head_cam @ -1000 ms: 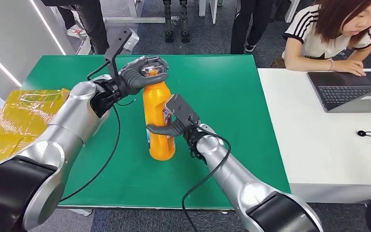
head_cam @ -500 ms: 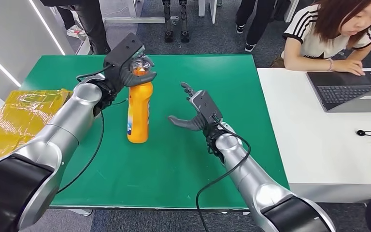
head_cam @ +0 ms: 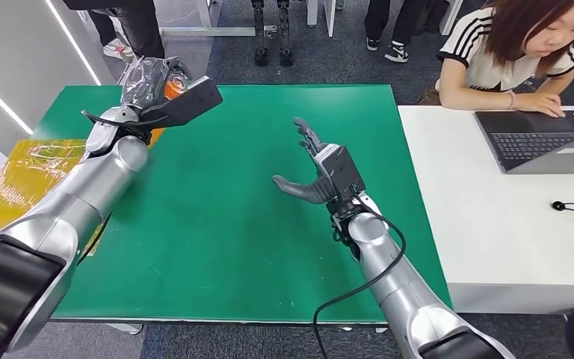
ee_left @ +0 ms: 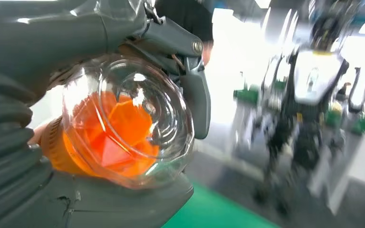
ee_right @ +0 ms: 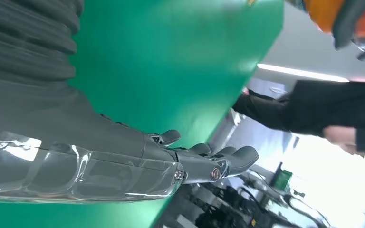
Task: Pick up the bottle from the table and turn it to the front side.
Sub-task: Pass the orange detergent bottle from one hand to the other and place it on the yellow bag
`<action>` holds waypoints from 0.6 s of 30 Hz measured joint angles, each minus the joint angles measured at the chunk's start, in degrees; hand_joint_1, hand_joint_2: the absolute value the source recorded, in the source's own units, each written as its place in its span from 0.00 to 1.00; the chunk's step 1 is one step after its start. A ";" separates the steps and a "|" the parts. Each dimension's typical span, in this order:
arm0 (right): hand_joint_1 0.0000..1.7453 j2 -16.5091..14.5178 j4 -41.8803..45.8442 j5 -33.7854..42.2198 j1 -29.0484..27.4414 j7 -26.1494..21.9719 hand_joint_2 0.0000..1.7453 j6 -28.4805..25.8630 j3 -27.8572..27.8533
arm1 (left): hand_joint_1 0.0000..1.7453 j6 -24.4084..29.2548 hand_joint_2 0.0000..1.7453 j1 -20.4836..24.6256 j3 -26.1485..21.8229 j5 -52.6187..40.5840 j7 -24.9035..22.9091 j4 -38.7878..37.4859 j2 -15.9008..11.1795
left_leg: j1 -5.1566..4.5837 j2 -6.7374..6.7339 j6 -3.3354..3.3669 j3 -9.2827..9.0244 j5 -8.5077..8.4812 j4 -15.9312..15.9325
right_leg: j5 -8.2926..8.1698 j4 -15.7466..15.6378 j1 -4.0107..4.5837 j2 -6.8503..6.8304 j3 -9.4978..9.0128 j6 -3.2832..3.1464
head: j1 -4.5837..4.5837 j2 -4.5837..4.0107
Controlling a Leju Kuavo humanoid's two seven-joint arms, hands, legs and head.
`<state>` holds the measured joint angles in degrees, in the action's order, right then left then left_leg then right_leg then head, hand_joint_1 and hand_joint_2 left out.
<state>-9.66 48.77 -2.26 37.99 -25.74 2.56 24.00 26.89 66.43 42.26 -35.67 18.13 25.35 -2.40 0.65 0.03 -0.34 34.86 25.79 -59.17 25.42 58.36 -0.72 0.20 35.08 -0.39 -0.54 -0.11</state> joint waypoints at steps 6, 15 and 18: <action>0.00 3.91 8.40 0.45 -5.09 -0.13 1.00 -0.69 -2.04 | 1.00 7.72 1.00 -0.04 7.65 -30.15 -9.52 1.70 -8.69 | 0.00 -0.18 0.00 -0.04 0.01 0.01 | -0.01 0.00 0.00 0.18 0.05 -0.01 | -0.02 0.00; 0.00 7.64 16.34 -0.08 -12.18 -0.38 1.00 -1.73 -5.92 | 1.00 6.53 1.00 -3.63 9.23 -44.24 -12.75 1.99 -15.94 | 0.01 -0.11 -0.02 0.01 -0.01 0.05 | 0.02 0.02 0.01 0.11 0.08 -0.04 | -0.02 0.00; 0.00 8.14 17.82 -0.25 -13.58 -0.57 1.00 -1.99 -6.71 | 1.00 4.49 1.00 -4.28 9.41 -46.08 -12.50 1.98 -16.69 | -0.01 -0.10 -0.02 0.00 0.00 0.05 | 0.02 0.01 -0.01 0.10 0.06 -0.04 | -0.01 0.00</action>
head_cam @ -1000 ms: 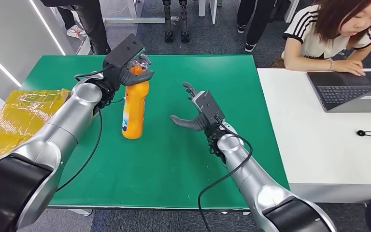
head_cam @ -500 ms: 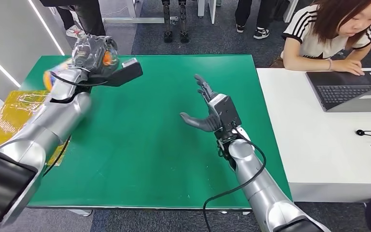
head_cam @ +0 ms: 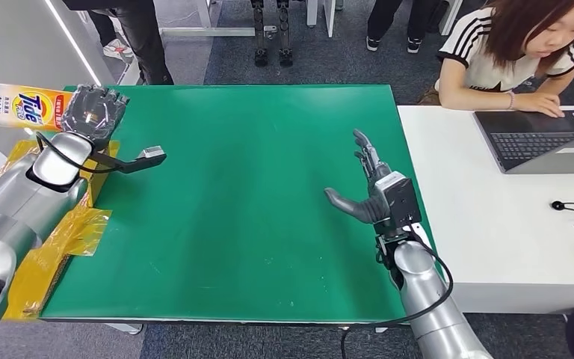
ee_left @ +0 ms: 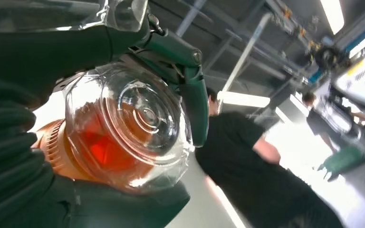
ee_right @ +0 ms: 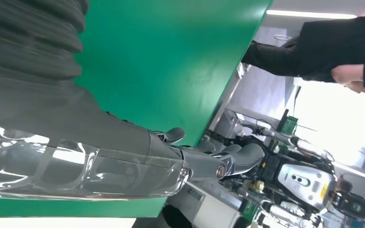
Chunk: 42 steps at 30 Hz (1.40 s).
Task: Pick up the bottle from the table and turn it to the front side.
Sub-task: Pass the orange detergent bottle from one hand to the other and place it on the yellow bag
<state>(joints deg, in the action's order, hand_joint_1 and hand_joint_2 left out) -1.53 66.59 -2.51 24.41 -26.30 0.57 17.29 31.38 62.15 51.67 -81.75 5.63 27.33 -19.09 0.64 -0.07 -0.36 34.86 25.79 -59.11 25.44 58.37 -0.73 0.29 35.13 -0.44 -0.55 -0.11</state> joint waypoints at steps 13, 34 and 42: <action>0.00 2.04 7.70 -0.64 -7.83 -0.10 1.00 -0.08 -4.43 | 1.00 -9.10 1.00 -11.15 -3.17 5.37 6.82 -0.84 -2.82 | 0.01 -0.02 -0.02 0.01 0.02 0.02 | 0.02 -0.01 0.00 0.01 0.06 -0.02 | 0.00 0.00; 0.00 2.36 11.45 -1.75 -7.34 2.66 1.00 1.59 -5.36 | 1.00 -24.27 1.00 -17.25 -10.54 17.57 15.02 6.01 0.22 | 0.01 0.00 -0.02 0.02 0.01 0.01 | 0.00 0.00 0.01 0.00 0.04 -0.01 | 0.00 0.00; 0.00 2.36 11.37 -1.86 -6.46 2.86 1.00 1.58 -5.36 | 0.00 -26.32 1.00 -16.36 -10.54 17.96 15.52 4.78 0.63 | 0.01 0.00 -0.02 0.02 0.01 0.01 | 0.00 0.00 0.00 0.00 0.04 -0.01 | 0.01 0.00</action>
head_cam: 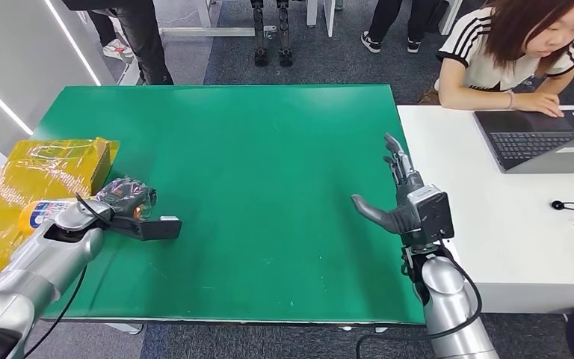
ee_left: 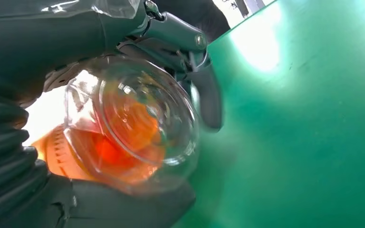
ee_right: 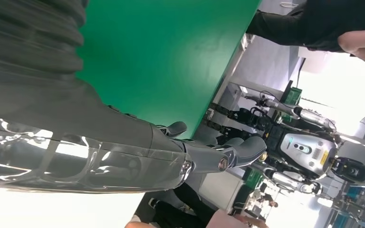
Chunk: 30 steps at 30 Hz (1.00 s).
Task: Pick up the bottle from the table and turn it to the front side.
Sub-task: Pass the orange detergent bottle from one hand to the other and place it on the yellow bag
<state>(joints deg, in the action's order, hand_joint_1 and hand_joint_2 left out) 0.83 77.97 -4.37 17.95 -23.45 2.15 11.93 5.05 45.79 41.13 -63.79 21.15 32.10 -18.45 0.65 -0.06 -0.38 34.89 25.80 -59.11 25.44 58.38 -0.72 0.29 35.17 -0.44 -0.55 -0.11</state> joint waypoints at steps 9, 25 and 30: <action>0.00 0.00 -0.19 0.10 0.10 0.01 1.00 0.00 0.00 | 0.00 -2.16 1.00 1.24 0.00 -0.32 -0.10 -3.08 0.83 | 0.00 0.00 0.00 -0.01 0.00 0.00 | 0.00 0.00 0.00 0.00 0.00 0.00 | 0.00 0.00; 0.00 0.00 -0.79 1.46 -0.27 -1.02 1.00 0.81 -0.25 | 0.00 -4.14 1.00 7.89 -2.19 14.63 2.78 -2.65 4.04 | 0.00 0.19 0.04 0.06 -0.08 -0.08 | -0.02 0.00 0.01 -0.23 0.02 0.01 | 0.01 0.00; 0.00 -0.03 -1.49 2.46 0.38 -1.57 1.00 1.39 -0.13 | 0.00 -2.67 1.00 13.75 -10.03 33.98 0.94 5.02 12.00 | -0.02 0.46 0.10 0.25 -0.12 -0.18 | -0.06 -0.01 -0.01 -0.49 0.00 0.05 | 0.01 0.00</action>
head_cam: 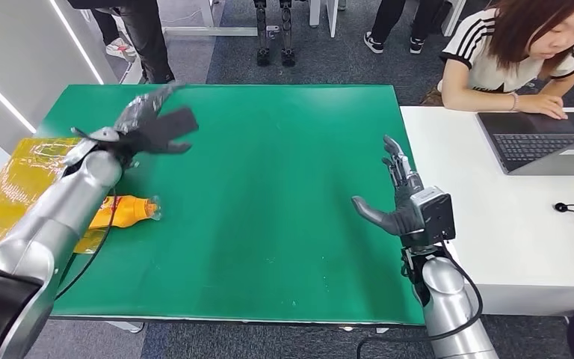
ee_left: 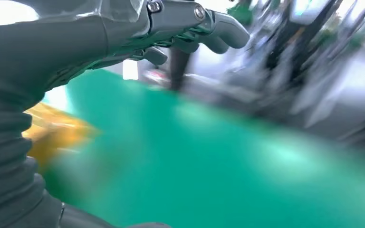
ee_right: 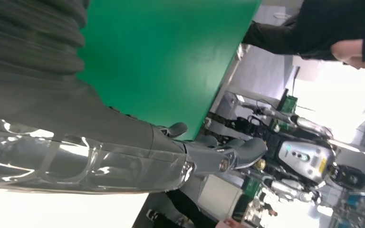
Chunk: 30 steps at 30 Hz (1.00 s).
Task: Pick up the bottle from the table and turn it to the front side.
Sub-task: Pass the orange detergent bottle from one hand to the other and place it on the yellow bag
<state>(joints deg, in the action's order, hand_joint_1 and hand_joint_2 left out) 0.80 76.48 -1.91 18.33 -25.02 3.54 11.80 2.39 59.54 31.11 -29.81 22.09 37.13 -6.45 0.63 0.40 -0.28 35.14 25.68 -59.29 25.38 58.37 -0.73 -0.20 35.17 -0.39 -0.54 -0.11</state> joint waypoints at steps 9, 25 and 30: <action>0.00 -1.15 0.05 3.56 0.91 -2.33 1.00 -3.18 0.80 | 0.00 -0.67 1.00 1.56 -4.15 23.43 -4.64 17.48 15.36 | -0.05 0.08 0.09 0.05 0.03 -0.04 | -0.02 -0.09 -0.04 -0.08 0.00 0.09 | -0.02 0.00; 0.00 -4.89 22.85 0.09 -28.12 -7.48 1.00 -24.70 2.96 | 0.00 16.08 1.00 -35.92 0.52 33.57 15.31 22.28 16.18 | -0.01 -0.07 -0.19 -0.20 0.32 0.35 | 0.41 -0.10 -0.02 0.07 -0.04 -0.07 | -0.03 0.00; 0.00 -4.93 26.47 -2.38 -34.30 -7.32 1.00 -30.66 6.04 | 0.00 15.74 1.00 -44.56 -1.70 31.63 14.67 24.98 13.92 | -0.01 -0.09 -0.17 -0.18 0.40 0.36 | 0.51 -0.10 0.00 0.07 -0.03 -0.06 | -0.03 0.00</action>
<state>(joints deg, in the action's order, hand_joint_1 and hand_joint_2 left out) -4.13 102.95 -4.28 -15.97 -32.34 -27.12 17.84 18.13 14.97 29.40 1.81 36.76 62.10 7.47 0.62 0.31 -0.45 34.95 26.08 -58.93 25.89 58.27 -0.74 -0.13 35.13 -0.45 -0.57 -0.11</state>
